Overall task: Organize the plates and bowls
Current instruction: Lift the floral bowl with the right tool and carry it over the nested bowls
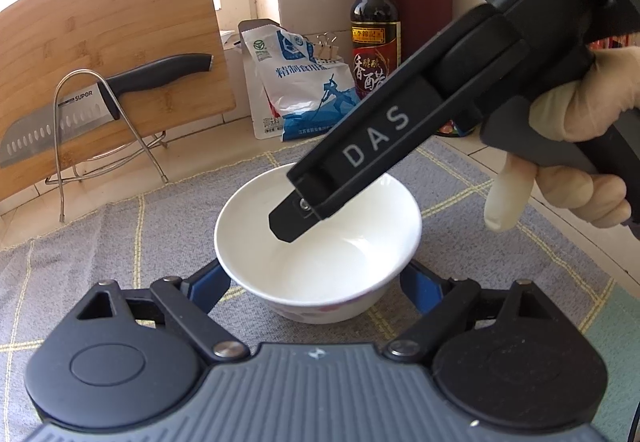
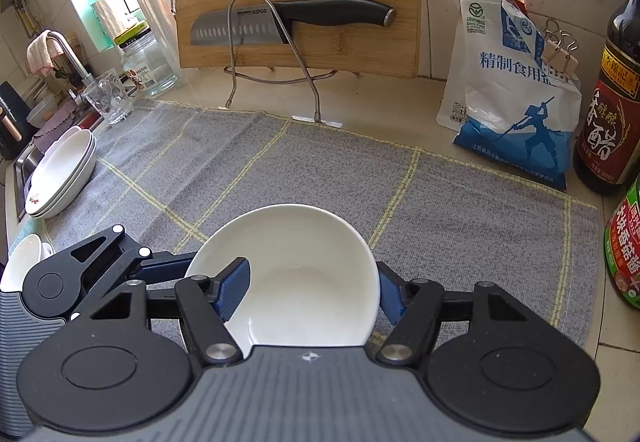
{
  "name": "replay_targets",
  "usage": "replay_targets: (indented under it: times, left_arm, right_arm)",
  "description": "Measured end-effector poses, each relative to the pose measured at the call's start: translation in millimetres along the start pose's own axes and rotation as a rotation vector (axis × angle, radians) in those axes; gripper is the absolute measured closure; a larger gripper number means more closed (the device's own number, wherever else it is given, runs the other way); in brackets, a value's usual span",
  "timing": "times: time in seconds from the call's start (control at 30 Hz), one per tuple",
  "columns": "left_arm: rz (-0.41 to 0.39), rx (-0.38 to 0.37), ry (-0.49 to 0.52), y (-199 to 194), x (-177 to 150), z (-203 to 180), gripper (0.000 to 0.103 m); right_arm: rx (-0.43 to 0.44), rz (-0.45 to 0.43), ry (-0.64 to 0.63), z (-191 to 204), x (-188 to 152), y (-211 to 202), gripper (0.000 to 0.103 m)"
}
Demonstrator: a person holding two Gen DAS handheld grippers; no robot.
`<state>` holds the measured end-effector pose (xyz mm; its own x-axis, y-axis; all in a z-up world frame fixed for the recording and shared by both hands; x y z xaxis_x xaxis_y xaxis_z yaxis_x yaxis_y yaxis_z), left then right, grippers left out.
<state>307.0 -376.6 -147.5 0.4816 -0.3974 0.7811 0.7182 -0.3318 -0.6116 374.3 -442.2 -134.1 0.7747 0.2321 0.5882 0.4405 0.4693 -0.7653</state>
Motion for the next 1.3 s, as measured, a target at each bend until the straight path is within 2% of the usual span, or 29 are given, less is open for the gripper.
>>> replay_targets:
  times: [0.27,0.5,0.87,1.3]
  left_arm:
    - [0.013,-0.002,0.009,-6,-1,0,0.012]
    - [0.022,-0.017,0.030,-28,-1,1,0.012]
    - [0.031,-0.038,0.061,-81,-16,9,0.012]
    - [0.033,-0.047,0.080,-146,-43,44,0.012]
  right_arm:
    - [0.005,0.001,0.004,8,-1,-8,0.031]
    - [0.019,-0.006,0.027,27,-3,-22,0.031]
    - [0.000,-0.010,0.010,81,-15,-40,0.031]
    - [0.012,-0.043,0.012,160,-24,-46,0.031]
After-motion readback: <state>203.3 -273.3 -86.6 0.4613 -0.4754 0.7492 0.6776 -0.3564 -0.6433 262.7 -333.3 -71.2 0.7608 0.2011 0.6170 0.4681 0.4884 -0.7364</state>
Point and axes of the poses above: each gripper's, at about its wrist camera, not at the fingertips, and y roughly the way its jaws point, z to its left, x to its top, the point moved 10 cm from there along y, roughly the way its jaws point, and after that the axes turned 3 degrees about y, right-handed, at the moved point
